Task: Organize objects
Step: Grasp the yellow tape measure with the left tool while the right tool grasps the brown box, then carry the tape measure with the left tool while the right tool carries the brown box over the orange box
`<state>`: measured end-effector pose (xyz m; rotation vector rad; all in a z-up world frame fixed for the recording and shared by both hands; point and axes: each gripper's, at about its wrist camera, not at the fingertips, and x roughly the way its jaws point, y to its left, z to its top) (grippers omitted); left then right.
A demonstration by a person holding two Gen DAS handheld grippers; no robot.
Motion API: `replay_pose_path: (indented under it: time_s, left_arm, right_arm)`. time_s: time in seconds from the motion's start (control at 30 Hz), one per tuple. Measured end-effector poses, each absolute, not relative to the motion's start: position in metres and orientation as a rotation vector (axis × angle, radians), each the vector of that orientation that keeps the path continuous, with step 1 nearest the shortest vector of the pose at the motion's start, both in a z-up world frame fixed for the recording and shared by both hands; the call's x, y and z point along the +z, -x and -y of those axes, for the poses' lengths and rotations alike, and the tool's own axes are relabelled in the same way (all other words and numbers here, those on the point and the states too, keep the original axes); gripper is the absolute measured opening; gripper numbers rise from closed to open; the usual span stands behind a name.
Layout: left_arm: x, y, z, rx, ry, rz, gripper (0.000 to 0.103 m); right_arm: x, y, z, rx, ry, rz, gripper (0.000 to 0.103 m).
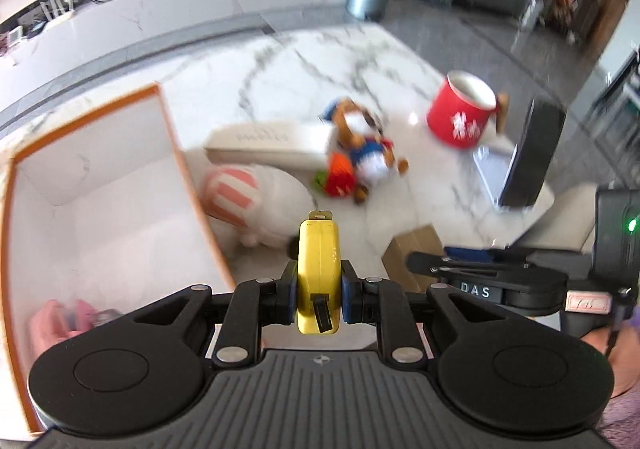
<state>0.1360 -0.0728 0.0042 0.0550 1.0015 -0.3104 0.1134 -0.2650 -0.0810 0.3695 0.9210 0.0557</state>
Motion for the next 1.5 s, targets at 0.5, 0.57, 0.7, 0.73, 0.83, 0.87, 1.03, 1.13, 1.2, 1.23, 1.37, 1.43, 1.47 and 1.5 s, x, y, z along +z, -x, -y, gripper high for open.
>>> replay_pose_path:
  time_s: [0.5,0.57,0.7,0.73,0.83,0.87,1.03,1.13,1.2,1.23,1.37,1.43,1.47,1.5]
  left_arm:
    - [0.014,-0.114,-0.013,-0.241,0.130,-0.933,0.023]
    - [0.014,-0.112,-0.024,-0.226,0.149,-0.920,0.023]
    - [0.011,-0.114,-0.045,-0.188,0.182,-0.903,0.023]
    - [0.009,-0.115,-0.049,-0.180,0.189,-0.901,0.023]
    - [0.004,-0.116,-0.061,-0.168,0.214,-0.901,0.023]
    - [0.002,-0.117,-0.065,-0.168,0.223,-0.902,0.023]
    - [-0.005,-0.121,-0.080,-0.172,0.251,-0.905,0.023]
    - [-0.010,-0.125,-0.087,-0.177,0.265,-0.908,0.023]
    - [-0.013,-0.126,-0.091,-0.179,0.274,-0.909,0.023]
    - [-0.014,-0.126,-0.093,-0.179,0.279,-0.909,0.023]
    - [-0.017,-0.126,-0.100,-0.182,0.301,-0.903,0.023]
    - [-0.017,-0.126,-0.103,-0.187,0.317,-0.898,0.023]
    - [-0.017,-0.126,-0.105,-0.190,0.326,-0.896,0.023]
    - [-0.018,-0.126,-0.107,-0.192,0.336,-0.895,0.023]
  right_arm:
    - [-0.063,-0.113,0.211,0.020,-0.152,-0.930,0.062]
    - [-0.065,-0.116,0.206,0.022,-0.161,-0.949,0.069]
    - [-0.070,-0.126,0.191,0.011,-0.158,-0.985,0.076]
    - [-0.072,-0.130,0.187,0.002,-0.149,-0.996,0.076]
    - [-0.078,-0.143,0.174,-0.029,-0.106,-1.030,0.076]
    - [-0.080,-0.148,0.171,-0.037,-0.093,-1.041,0.076]
    - [-0.089,-0.163,0.163,-0.057,-0.071,-1.093,0.063]
    - [-0.089,-0.163,0.160,-0.056,-0.057,-1.096,0.063]
    - [-0.085,-0.161,0.159,-0.058,-0.063,-1.098,0.062]
    - [-0.081,-0.159,0.158,-0.055,-0.065,-1.091,0.062]
    - [-0.042,-0.144,0.150,-0.007,-0.073,-1.009,0.062]
    - [-0.017,-0.137,0.144,0.041,-0.092,-0.957,0.062]
    - [-0.003,-0.134,0.141,0.075,-0.107,-0.931,0.062]
    - [0.009,-0.131,0.136,0.110,-0.121,-0.908,0.062]
